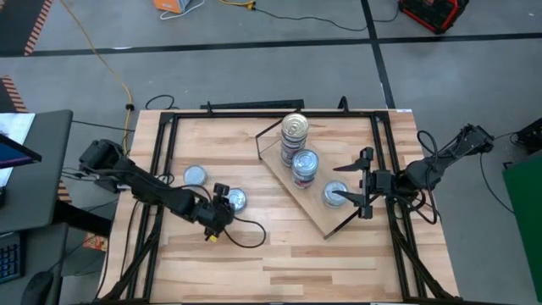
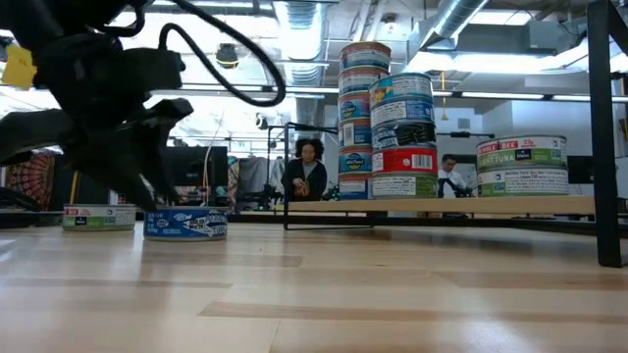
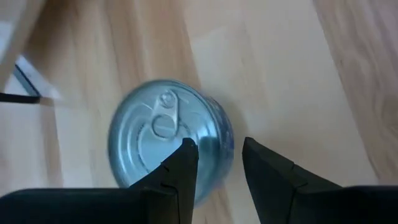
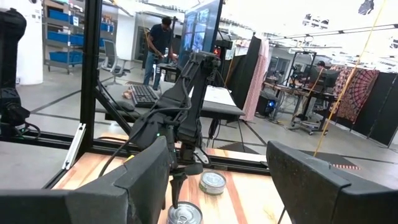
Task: Stack canned seafood by type on shelf
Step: Stack the blue tuna can on top of the blue tuna can on the shelf
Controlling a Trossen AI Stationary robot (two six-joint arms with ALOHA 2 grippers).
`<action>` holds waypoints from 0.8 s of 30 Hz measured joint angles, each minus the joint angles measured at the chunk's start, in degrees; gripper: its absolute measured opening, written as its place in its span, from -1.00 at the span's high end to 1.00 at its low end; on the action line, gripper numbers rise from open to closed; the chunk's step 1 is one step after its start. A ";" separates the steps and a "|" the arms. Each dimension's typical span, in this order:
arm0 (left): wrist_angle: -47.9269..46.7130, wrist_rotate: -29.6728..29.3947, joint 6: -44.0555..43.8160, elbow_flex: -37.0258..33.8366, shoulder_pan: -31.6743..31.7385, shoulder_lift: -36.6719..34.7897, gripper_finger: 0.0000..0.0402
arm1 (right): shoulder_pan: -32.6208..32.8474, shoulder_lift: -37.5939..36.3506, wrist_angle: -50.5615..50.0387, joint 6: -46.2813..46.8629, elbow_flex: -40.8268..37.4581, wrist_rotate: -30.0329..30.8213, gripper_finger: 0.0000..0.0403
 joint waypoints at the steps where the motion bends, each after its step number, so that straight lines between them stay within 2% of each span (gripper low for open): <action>1: -0.38 0.44 -0.55 -0.02 -0.23 0.12 0.40 | 0.00 0.00 0.00 0.00 0.00 0.00 -0.46; 4: -1.41 0.58 -2.15 -0.02 -1.12 0.10 0.40 | -0.01 0.00 0.00 0.12 0.00 0.00 -0.46; 7: -2.89 -3.51 -4.47 -0.02 -1.92 0.10 0.40 | 0.01 0.00 0.01 0.15 0.00 0.00 -0.46; 12: -2.91 -1.60 -3.10 -0.02 -3.45 0.10 0.42 | -0.01 0.00 0.04 0.57 0.00 0.00 -0.46; 16: -3.84 -4.93 1.86 -0.41 -4.24 0.10 0.55 | -0.01 0.00 0.31 0.58 0.00 0.00 -0.46; 24: 0.47 -8.73 11.22 -4.26 -4.07 0.10 0.77 | -0.01 0.00 0.31 0.57 0.00 0.00 -0.46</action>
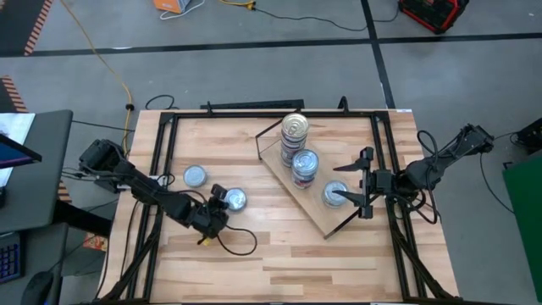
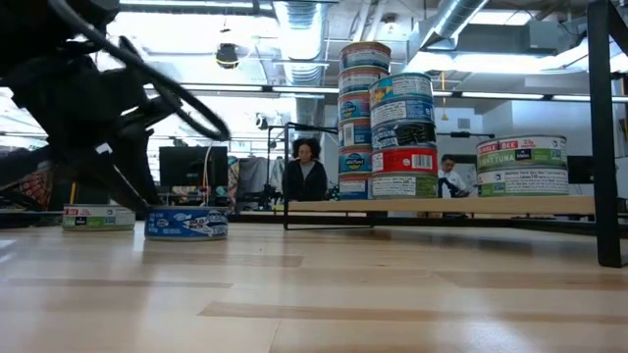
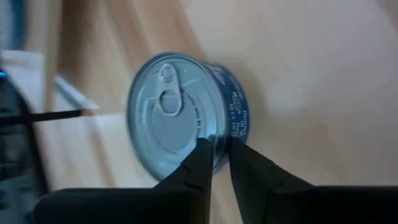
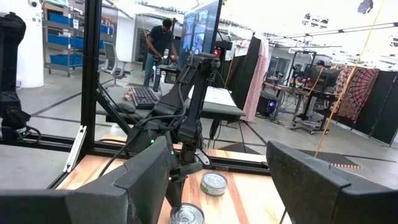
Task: Stack canned seafood by type on shelf
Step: Stack the blue tuna can on top of the blue tuna can on the shelf
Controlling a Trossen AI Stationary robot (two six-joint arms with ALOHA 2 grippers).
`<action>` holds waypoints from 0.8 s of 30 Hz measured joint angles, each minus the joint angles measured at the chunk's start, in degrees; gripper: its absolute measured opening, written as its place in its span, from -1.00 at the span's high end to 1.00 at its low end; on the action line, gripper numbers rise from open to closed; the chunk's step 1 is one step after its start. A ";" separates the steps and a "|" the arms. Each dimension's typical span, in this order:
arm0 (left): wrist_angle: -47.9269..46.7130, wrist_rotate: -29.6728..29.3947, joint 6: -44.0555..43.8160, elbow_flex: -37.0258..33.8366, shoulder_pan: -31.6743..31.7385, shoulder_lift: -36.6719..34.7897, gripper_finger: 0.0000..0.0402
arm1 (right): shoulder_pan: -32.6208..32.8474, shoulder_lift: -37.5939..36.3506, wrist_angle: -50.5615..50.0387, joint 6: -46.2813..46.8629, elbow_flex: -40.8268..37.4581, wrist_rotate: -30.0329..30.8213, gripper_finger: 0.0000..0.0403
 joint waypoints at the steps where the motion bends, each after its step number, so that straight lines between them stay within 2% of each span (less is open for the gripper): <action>1: 0.09 -1.59 0.97 -0.21 -0.04 0.00 0.78 | 0.00 0.00 0.00 0.00 0.00 0.00 -0.46; 4: 1.13 -3.95 4.13 -1.13 0.44 0.00 0.81 | 0.00 0.00 0.12 0.00 0.00 0.00 -0.46; 8: 1.39 -1.84 5.14 -2.62 1.50 -0.13 0.94 | 0.00 0.00 0.11 -0.01 0.00 0.00 -0.46; 14: 1.20 0.17 1.37 -3.42 1.93 -0.20 0.99 | 0.00 0.00 0.11 -0.04 0.00 0.00 -0.46; 18: 0.39 4.67 -1.94 -3.62 1.95 0.11 1.00 | 0.00 0.00 0.11 -0.04 0.00 0.00 -0.46; 22: 0.03 2.33 -4.48 -3.34 1.90 -0.09 1.00 | 0.00 0.00 0.11 -0.02 0.00 0.00 -0.46; 24: -0.31 3.86 -5.90 -3.36 1.89 -0.10 1.00 | 0.00 0.00 0.11 0.00 0.00 0.00 -0.46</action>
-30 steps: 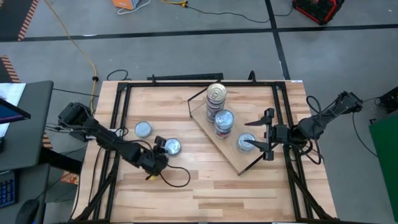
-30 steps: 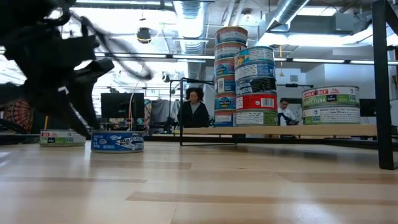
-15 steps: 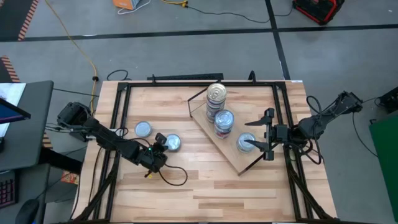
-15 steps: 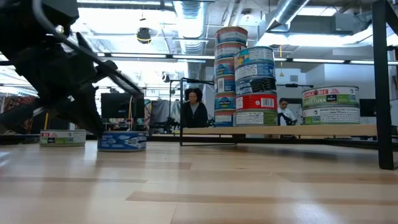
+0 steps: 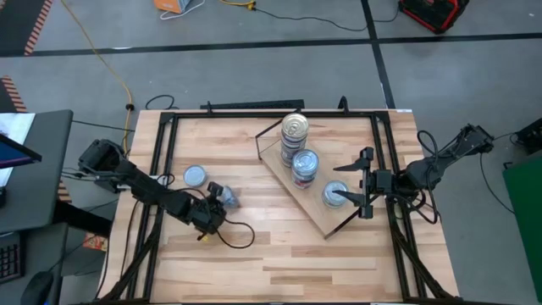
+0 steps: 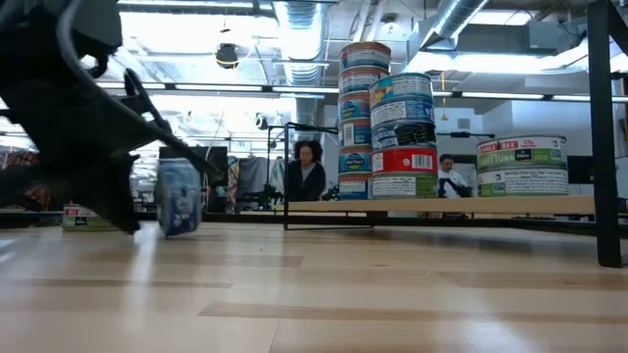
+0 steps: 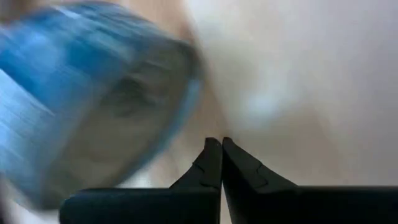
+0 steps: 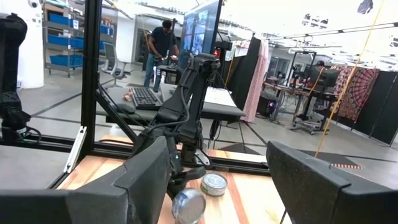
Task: Stack canned seafood by type on shelf
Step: Stack the blue tuna can on top of the blue tuna can on the shelf
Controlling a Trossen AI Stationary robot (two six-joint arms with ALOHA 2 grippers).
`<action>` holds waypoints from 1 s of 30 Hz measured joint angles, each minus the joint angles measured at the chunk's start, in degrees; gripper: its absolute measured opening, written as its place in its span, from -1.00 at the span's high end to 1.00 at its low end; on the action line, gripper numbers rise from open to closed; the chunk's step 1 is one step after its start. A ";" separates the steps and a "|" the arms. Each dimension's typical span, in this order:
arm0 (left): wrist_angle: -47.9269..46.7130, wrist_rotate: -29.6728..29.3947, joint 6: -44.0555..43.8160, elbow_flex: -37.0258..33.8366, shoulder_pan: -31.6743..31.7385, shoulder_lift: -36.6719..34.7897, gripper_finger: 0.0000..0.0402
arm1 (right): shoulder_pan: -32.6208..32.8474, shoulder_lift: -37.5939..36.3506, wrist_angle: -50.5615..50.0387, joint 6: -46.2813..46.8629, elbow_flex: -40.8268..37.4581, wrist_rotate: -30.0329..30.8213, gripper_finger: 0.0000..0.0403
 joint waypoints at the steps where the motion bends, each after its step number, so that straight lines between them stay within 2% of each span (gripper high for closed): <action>1: -0.21 1.49 -0.95 0.00 -0.06 -0.06 1.00 | 0.00 0.00 0.00 0.00 0.00 0.00 -0.46; 5: -1.33 4.91 -6.28 0.40 -0.25 -0.12 1.00 | 0.00 0.00 -0.02 0.02 0.00 0.00 -0.46; 8: -5.16 6.98 -9.23 3.80 -1.30 -0.05 1.00 | 0.01 0.00 -0.02 0.00 0.00 0.00 -0.46; 15: -9.60 2.99 -11.28 15.90 -0.13 -0.05 0.96 | 0.00 0.01 0.24 -0.02 0.00 0.00 -0.46; 19: -11.33 1.78 -6.98 18.28 2.98 -0.01 0.75 | 0.00 0.48 0.38 0.28 0.02 0.00 -0.46; 25: -7.02 -3.09 0.03 14.10 9.07 0.08 0.33 | 0.00 0.81 0.59 -0.02 0.02 0.00 -0.46; 28: -2.46 -2.79 3.26 12.38 10.81 0.08 0.15 | 0.00 0.81 0.50 -0.43 0.02 0.00 -0.46; 30: -1.25 -0.53 5.75 11.79 11.42 0.08 0.10 | 0.00 0.81 0.65 -0.48 0.02 0.00 -0.46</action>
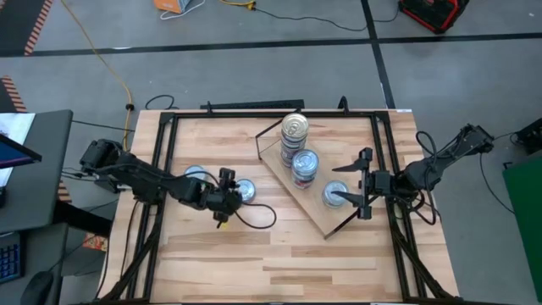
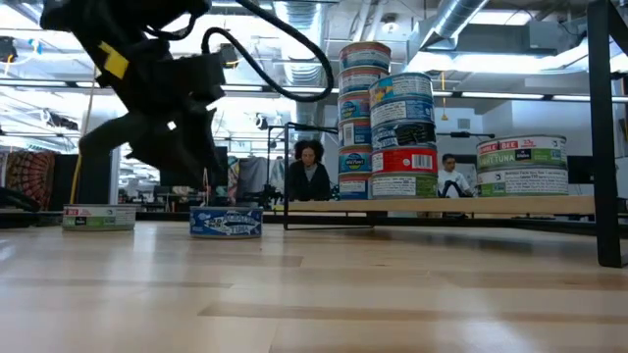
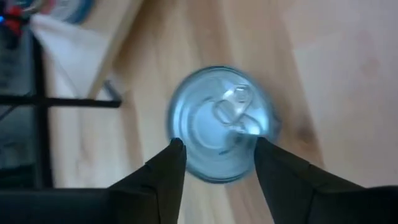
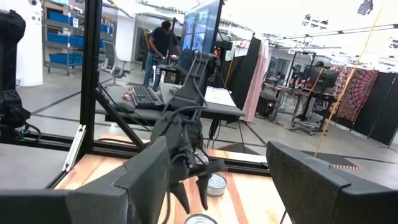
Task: Stack canned seafood by type on shelf
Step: Stack the blue tuna can on top of the blue tuna can on the shelf
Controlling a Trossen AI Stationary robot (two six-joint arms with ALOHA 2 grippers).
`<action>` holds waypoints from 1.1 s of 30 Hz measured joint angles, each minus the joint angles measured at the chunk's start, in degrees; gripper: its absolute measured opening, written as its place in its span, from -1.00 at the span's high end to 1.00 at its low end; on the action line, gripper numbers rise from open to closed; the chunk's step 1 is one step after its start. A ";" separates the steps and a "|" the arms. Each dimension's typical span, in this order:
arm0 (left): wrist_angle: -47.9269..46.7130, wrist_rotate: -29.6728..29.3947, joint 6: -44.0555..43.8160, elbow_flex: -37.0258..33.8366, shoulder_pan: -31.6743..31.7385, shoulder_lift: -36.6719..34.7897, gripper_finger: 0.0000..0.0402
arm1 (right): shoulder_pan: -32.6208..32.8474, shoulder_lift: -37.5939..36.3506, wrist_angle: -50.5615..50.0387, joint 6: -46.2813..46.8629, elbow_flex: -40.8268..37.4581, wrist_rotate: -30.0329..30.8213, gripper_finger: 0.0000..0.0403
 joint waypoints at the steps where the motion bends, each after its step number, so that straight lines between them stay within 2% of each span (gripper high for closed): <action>1: 0.29 1.16 0.95 -0.32 0.19 0.00 0.09 | 0.00 0.00 0.05 -0.20 0.00 0.00 -0.46; 6: 0.63 5.50 1.82 -3.15 0.40 -0.01 0.12 | 0.00 0.00 0.06 -0.42 0.00 0.00 -0.46; 11: 3.65 5.53 4.41 -6.38 -0.12 0.00 0.22 | 0.00 0.00 0.21 -0.54 0.00 0.00 -0.46; 17: 11.37 2.47 17.17 -10.22 -2.50 -0.02 0.56 | 0.00 0.00 0.47 -0.54 0.00 0.00 -0.46; 22: 15.68 0.67 23.49 -12.45 -2.73 -0.04 0.79 | 0.00 0.00 0.46 -0.54 0.00 0.00 -0.46; 28: 15.18 0.67 23.84 -12.45 -2.73 -0.07 0.95 | 0.00 0.00 0.46 -0.52 0.00 0.00 -0.46; 33: 13.14 0.40 19.25 -12.43 -2.95 -0.11 0.99 | 0.00 0.00 0.44 -0.52 0.00 0.00 -0.46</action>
